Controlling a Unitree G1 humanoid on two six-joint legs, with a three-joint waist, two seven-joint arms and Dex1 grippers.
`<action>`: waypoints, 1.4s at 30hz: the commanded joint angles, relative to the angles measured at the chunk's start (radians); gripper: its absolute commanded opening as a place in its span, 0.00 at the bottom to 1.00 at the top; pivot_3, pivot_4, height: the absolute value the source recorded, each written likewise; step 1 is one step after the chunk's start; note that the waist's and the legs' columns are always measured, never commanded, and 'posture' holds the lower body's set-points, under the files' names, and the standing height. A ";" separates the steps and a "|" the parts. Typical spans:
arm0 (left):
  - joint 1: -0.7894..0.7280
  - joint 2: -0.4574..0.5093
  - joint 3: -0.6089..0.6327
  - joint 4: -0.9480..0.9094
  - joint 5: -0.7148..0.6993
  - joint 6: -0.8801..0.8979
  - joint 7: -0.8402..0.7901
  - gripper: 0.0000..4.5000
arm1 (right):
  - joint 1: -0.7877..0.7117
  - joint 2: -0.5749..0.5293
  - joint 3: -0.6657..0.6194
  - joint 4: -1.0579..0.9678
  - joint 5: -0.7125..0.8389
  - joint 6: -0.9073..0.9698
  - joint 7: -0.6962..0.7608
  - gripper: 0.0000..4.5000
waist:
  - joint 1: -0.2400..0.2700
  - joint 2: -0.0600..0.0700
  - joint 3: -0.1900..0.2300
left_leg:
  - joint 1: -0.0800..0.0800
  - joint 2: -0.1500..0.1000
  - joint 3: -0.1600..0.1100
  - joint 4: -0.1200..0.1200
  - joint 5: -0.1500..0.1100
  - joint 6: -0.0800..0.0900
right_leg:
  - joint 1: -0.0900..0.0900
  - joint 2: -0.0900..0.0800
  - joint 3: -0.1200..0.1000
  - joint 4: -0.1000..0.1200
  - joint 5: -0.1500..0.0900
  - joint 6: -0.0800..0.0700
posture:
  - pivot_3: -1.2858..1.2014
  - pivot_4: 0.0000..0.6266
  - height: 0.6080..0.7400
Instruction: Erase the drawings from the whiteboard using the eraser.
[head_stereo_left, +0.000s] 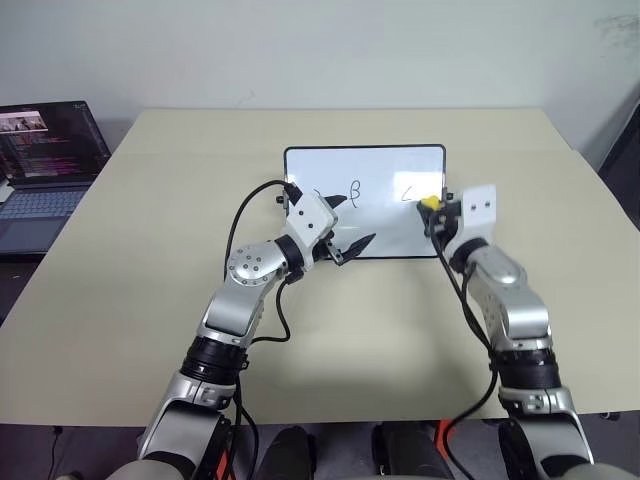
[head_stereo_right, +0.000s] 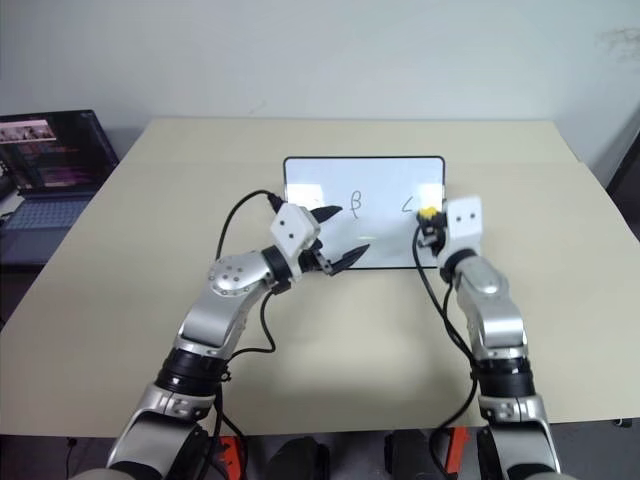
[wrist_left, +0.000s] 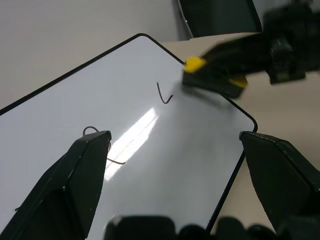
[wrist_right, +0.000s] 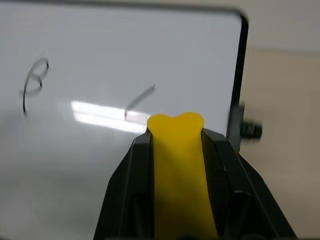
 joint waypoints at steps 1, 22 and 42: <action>0.001 0.008 0.009 -0.026 -0.002 -0.015 0.003 1.00 | -0.112 0.016 -0.023 0.043 0.006 -0.050 -0.028 0.24 | 0.000 0.000 0.000 | -0.001 0.000 0.000 0.000 0.000 0.000 | -0.001 0.000 0.000 0.000 0.000 0.000 | 0.52 0.24 1.00; 0.028 0.023 0.012 -0.083 0.000 0.019 0.030 1.00 | -0.041 0.050 0.061 0.321 -0.069 -0.237 0.003 0.24 | 0.001 -0.001 -0.002 | -0.007 0.000 0.004 0.001 0.000 0.000 | -0.008 0.000 0.003 0.002 0.000 0.000 | 0.52 0.24 1.00; 0.008 0.014 0.006 -0.062 -0.006 0.010 0.015 1.00 | 0.092 0.000 -0.002 -0.187 0.001 0.064 -0.004 0.24 | 0.000 -0.001 -0.001 | -0.001 0.000 0.003 0.001 0.000 0.000 | -0.002 0.000 0.003 0.000 0.001 0.001 | 0.52 0.24 1.00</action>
